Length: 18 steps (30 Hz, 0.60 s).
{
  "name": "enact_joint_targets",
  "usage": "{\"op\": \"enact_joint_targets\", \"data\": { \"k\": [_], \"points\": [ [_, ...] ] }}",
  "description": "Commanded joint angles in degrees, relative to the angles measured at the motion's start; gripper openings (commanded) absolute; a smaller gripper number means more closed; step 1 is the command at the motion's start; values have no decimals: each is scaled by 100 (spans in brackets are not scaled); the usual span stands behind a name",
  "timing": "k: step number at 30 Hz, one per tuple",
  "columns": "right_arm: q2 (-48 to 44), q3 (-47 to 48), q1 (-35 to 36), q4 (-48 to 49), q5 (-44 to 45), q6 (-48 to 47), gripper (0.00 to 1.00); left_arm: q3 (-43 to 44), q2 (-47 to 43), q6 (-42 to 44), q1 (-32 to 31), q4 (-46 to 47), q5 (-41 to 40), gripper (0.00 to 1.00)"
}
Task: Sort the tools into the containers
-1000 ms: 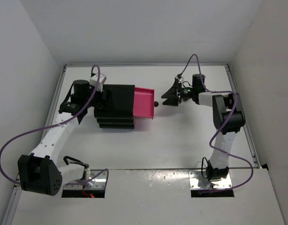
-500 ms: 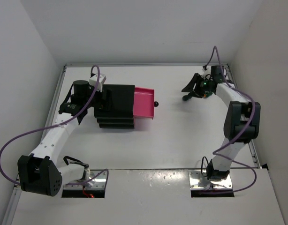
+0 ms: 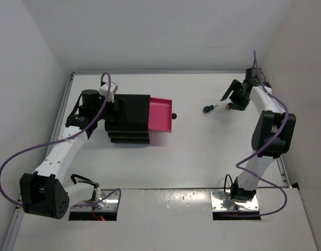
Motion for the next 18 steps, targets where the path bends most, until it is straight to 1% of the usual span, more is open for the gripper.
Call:
{"op": "enact_joint_targets", "data": {
  "k": [1,2,3,6,10,13,17,18],
  "points": [
    [238,215,-276,-290,-482,456,85,-309,160,-51,-72,-831,77,99],
    [238,145,-276,-176,-229,562,97,-309,108,-51,-72,-831,77,99],
    [186,66,-276,51,-88,633,100,-309,107,-51,-72,-831,77,99],
    [158,144,-276,220,388,827,100,-361,54,-51,-72,-831,24,99],
    [895,1073,-223,-306,687,1081,100,-361,54,-51,-72,-778,24,99],
    [1116,1339,-223,-307,941,1275,100,-361,54,-51,-72,-778,24,99],
    [1476,1734,-171,-667,1162,1521,100,-414,54,-51,-72,-778,24,99],
    [1556,1813,-171,-746,1162,1591,98,-414,54,-51,-72,-778,24,99]
  ]
}}
